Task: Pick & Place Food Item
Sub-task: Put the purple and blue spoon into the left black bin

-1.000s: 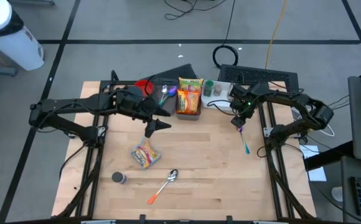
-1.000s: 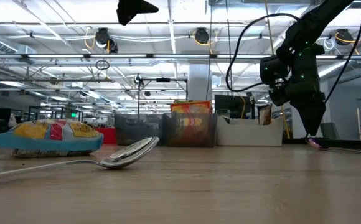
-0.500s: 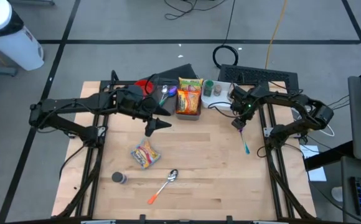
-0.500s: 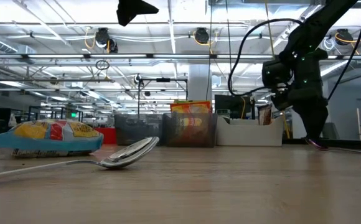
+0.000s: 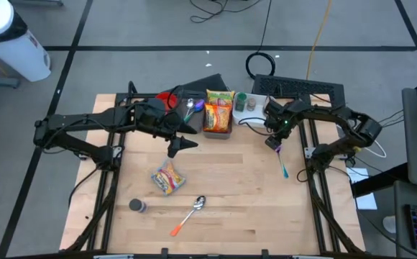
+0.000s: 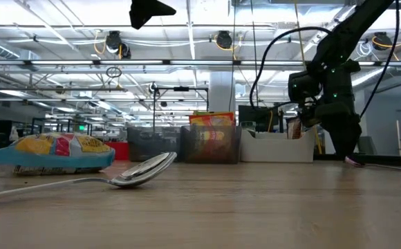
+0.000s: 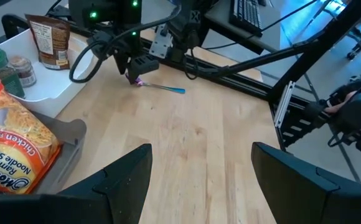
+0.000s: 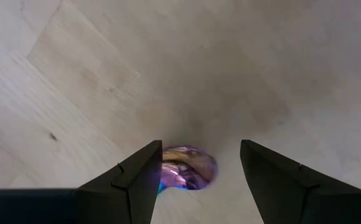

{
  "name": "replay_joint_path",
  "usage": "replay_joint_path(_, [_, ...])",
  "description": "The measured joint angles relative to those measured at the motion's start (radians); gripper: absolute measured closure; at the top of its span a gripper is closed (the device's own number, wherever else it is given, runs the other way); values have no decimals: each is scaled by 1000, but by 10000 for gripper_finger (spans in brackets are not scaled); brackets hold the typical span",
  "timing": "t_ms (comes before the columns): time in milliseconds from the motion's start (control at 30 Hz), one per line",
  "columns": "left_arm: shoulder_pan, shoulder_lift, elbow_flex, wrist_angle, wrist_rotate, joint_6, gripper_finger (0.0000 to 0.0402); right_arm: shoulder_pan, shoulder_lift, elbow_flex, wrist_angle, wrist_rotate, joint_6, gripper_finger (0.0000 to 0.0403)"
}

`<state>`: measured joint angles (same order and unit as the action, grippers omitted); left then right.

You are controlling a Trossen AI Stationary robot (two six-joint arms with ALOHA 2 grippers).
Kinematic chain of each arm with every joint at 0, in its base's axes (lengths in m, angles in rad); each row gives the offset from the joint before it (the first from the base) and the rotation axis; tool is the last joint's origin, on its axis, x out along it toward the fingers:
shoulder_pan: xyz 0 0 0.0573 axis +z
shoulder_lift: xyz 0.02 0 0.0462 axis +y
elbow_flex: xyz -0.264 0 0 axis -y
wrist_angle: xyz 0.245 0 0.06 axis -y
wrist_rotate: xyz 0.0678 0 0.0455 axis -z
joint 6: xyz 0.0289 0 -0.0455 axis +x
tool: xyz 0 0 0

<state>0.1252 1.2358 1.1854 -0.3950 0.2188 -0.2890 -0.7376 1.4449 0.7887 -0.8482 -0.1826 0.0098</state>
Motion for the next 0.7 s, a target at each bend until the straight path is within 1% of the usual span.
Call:
replay_joint_path(267, [0,0,0,-4,0,-1,119,0,22,0,0,-3,-16,199])
replay_joint_path(533, [0,0,0,-5,-9,-2,119,0,22,0,-26,-5,-33,248])
replay_joint_path(700, [0,0,0,-5,-10,-2,119,0,22,0,-31,-5,-33,264])
